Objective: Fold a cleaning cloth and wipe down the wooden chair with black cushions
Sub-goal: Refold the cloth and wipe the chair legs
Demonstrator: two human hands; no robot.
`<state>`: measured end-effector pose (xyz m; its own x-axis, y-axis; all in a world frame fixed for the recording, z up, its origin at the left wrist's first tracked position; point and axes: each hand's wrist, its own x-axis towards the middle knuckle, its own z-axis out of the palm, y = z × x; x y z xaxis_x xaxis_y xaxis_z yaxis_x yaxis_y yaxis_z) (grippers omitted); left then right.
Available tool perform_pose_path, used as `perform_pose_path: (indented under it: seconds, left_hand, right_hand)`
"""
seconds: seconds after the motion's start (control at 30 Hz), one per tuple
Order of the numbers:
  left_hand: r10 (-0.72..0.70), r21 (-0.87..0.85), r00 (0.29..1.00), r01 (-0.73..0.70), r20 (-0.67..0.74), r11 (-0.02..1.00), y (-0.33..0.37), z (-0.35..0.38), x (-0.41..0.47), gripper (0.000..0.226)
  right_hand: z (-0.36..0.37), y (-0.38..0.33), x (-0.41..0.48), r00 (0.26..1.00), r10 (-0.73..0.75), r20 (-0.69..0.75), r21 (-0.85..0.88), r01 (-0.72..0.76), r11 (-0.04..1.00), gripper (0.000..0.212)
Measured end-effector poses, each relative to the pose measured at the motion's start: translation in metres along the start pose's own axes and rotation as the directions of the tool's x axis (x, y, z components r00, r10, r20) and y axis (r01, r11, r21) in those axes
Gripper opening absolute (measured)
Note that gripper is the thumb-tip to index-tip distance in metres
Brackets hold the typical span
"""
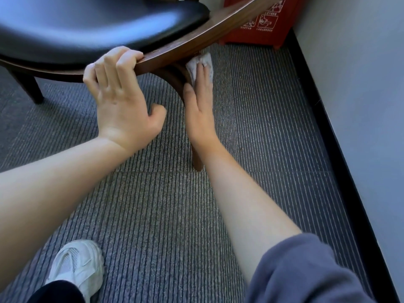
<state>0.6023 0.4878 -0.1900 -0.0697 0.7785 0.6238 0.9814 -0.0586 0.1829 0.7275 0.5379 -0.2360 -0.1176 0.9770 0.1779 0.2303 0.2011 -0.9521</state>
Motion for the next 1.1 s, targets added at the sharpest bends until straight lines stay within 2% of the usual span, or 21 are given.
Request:
perform_pose_path:
  seconds: [0.07,0.2,0.37,0.53,0.67,0.83,1.0,1.1]
  left_hand:
    - [0.000,-0.002,1.000,0.000,-0.004,1.000,0.000,0.000,0.000,0.069]
    - [-0.021,-0.009,1.000,0.021,0.011,1.000,0.002,-0.001,0.001,0.070]
    - [-0.015,-0.008,1.000,0.015,-0.004,1.000,0.001,0.000,0.001,0.069]
    - [-0.010,-0.033,1.000,0.009,-0.029,0.999,0.000,0.003,0.000,0.067]
    - [-0.014,-0.011,0.999,0.013,-0.040,1.000,-0.001,0.005,0.000,0.068]
    - [-0.013,-0.028,0.999,0.012,-0.045,1.000,0.000,0.006,0.001,0.067]
    - [-0.026,-0.042,0.998,0.024,-0.051,0.999,0.000,0.006,0.002,0.067]
    - [-0.019,-0.042,0.999,0.018,-0.045,0.999,-0.001,0.006,0.001,0.067]
  right_hand:
    - [0.002,0.012,-0.019,1.000,0.010,0.016,0.004,-0.011,1.000,0.056]
    - [0.002,0.025,-0.012,0.990,0.139,0.004,0.069,-0.139,0.988,0.057]
    - [0.011,0.031,-0.035,0.991,0.135,0.028,0.064,-0.136,0.989,0.058]
    - [0.006,0.045,-0.006,0.953,0.302,0.005,0.120,-0.301,0.946,0.055]
    - [0.014,0.057,-0.029,0.964,0.266,0.026,0.179,-0.266,0.947,0.057]
    - [0.014,0.076,-0.019,0.913,0.408,0.000,0.221,-0.398,0.891,0.059]
    - [0.026,0.087,-0.049,0.937,0.350,0.012,0.215,-0.344,0.914,0.068]
    - [0.029,0.095,-0.049,0.894,0.448,-0.009,0.248,-0.432,0.867,0.070]
